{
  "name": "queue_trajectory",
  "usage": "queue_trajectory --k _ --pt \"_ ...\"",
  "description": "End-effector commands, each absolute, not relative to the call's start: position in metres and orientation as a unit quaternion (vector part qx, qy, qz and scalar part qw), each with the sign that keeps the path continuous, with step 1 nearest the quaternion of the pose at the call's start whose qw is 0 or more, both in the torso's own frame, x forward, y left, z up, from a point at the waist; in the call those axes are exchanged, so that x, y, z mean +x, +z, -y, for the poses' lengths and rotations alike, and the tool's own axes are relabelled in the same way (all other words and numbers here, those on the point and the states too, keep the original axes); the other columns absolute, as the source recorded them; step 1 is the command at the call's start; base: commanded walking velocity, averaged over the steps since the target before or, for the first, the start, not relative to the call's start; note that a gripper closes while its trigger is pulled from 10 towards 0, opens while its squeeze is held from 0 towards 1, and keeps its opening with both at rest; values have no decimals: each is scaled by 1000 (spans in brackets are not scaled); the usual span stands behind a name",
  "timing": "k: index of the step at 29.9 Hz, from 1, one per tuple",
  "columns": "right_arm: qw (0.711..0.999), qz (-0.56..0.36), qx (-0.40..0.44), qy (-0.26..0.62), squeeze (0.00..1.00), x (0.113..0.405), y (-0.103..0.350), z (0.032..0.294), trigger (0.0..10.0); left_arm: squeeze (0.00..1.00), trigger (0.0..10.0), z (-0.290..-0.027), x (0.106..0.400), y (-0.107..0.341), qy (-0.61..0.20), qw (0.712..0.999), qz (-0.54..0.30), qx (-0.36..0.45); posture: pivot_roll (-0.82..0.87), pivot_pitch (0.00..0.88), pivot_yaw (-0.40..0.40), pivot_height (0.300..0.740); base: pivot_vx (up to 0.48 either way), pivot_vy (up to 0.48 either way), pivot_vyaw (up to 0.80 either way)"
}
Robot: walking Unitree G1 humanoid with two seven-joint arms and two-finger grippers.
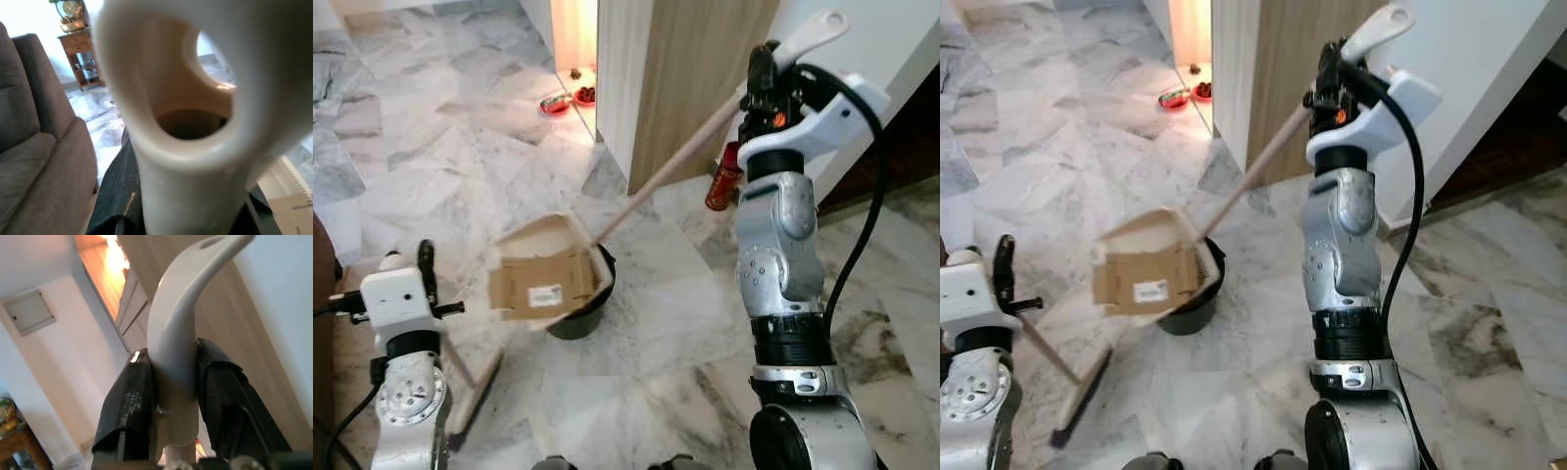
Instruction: Sweep floor
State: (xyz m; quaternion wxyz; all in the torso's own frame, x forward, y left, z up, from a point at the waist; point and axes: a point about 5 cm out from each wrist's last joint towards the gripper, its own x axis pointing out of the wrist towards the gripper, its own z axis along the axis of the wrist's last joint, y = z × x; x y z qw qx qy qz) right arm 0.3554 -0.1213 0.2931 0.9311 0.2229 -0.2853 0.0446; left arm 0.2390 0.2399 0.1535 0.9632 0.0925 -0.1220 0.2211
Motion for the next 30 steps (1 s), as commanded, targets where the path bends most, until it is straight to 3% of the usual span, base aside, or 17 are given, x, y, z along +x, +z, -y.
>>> queue_trajectory --k 1,20,30 --pt "915 326 236 38 0 348 310 128 10000 0 10000 -239 235 166 223 956 152 111 114 175 -44 740 319 0 0" --pt "913 322 244 59 0 346 311 119 10000 0 10000 -238 234 164 228 956 150 110 113 194 -49 740 317 0 0" --pt "912 321 242 84 0 342 311 106 10000 0 10000 -234 235 164 223 957 154 106 110 200 -53 740 0 0 0"
